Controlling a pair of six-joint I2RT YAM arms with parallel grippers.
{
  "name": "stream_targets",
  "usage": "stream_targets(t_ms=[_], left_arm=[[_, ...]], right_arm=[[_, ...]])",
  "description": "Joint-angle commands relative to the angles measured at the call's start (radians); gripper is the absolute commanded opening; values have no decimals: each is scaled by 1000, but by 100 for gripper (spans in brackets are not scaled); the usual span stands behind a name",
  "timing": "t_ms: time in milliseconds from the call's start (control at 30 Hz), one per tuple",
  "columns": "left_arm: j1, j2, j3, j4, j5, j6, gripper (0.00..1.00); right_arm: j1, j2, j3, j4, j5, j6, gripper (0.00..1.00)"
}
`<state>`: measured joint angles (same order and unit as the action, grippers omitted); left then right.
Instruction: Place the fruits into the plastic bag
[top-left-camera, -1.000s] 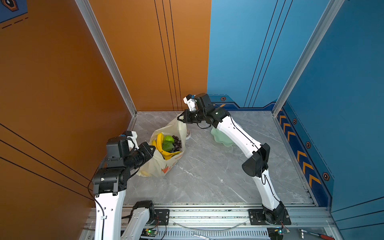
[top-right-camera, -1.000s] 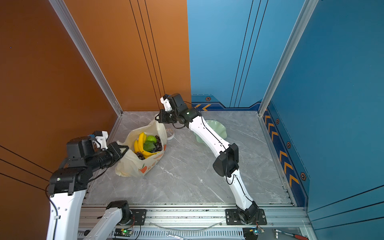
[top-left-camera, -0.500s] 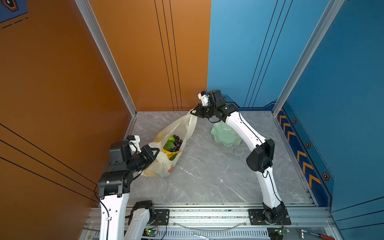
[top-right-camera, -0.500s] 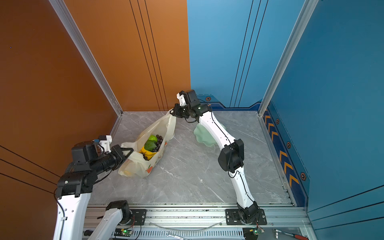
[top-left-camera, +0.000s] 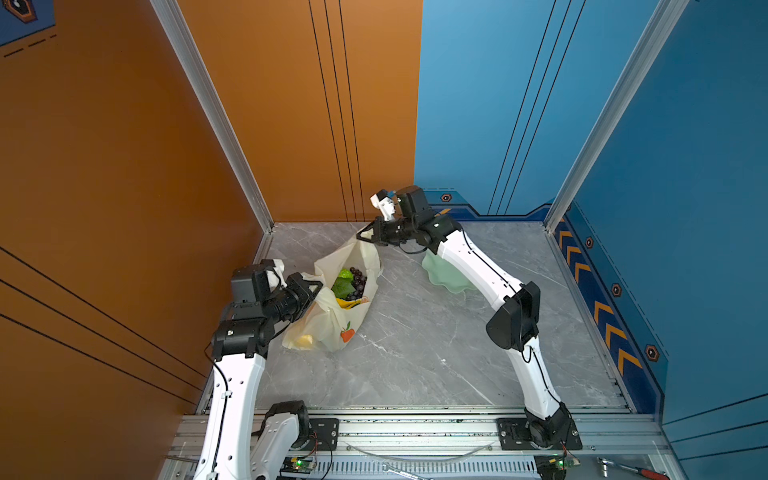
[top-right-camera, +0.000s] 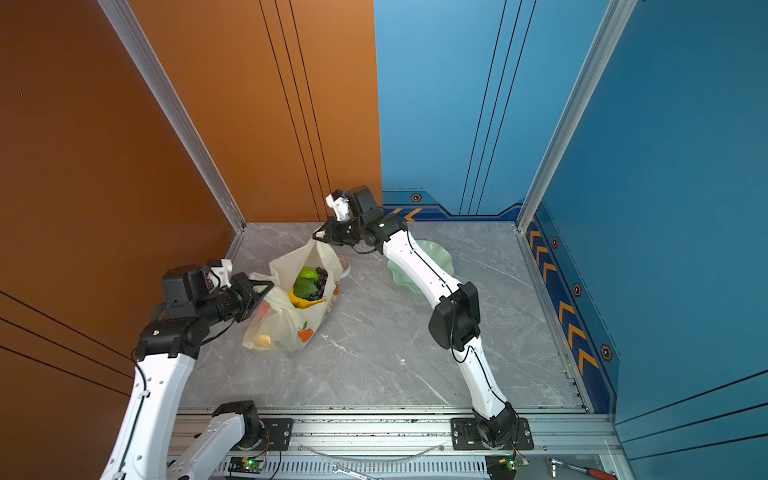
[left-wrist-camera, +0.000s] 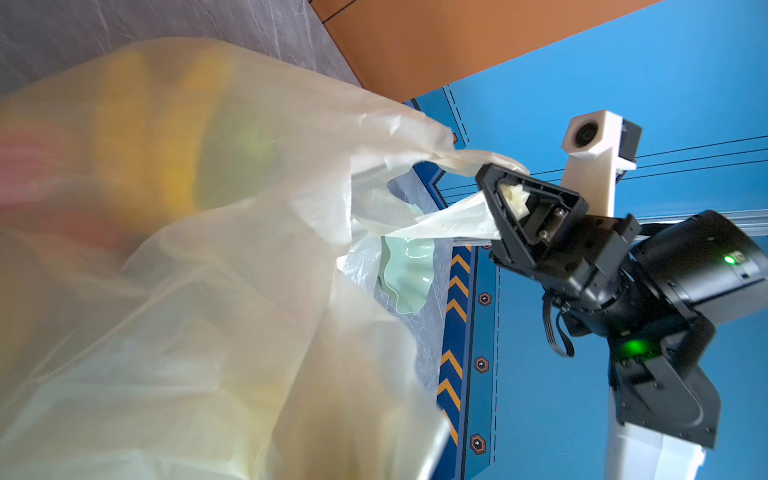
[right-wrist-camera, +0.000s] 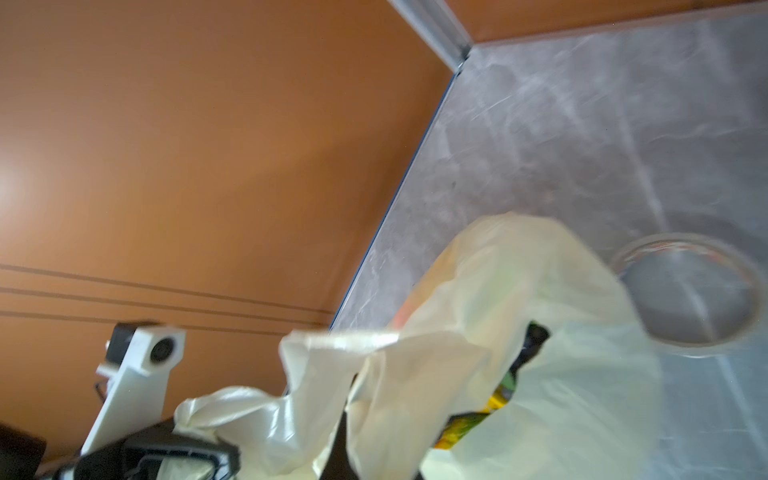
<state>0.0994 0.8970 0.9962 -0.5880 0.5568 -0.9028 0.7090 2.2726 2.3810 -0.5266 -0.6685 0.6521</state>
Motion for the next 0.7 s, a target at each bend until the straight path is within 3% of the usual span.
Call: stream_targets(t_ms=[0, 133, 400, 467, 667], left_arm=[[-43, 44, 27, 127, -10, -44, 0], [-78, 131, 27, 207, -27, -62, 0], [-33, 260, 83, 241, -58, -31, 1], [-30, 283, 100, 243, -55, -30, 14], [-38, 298, 137, 240, -47, -31, 39]], right_arm=[[59, 26, -40, 23, -64, 1, 0], [85, 34, -93, 23, -79, 2, 1], [105, -19, -248, 31, -81, -12, 7], [103, -39, -286, 32, -74, -17, 16], [85, -98, -335, 33, -52, -27, 44]])
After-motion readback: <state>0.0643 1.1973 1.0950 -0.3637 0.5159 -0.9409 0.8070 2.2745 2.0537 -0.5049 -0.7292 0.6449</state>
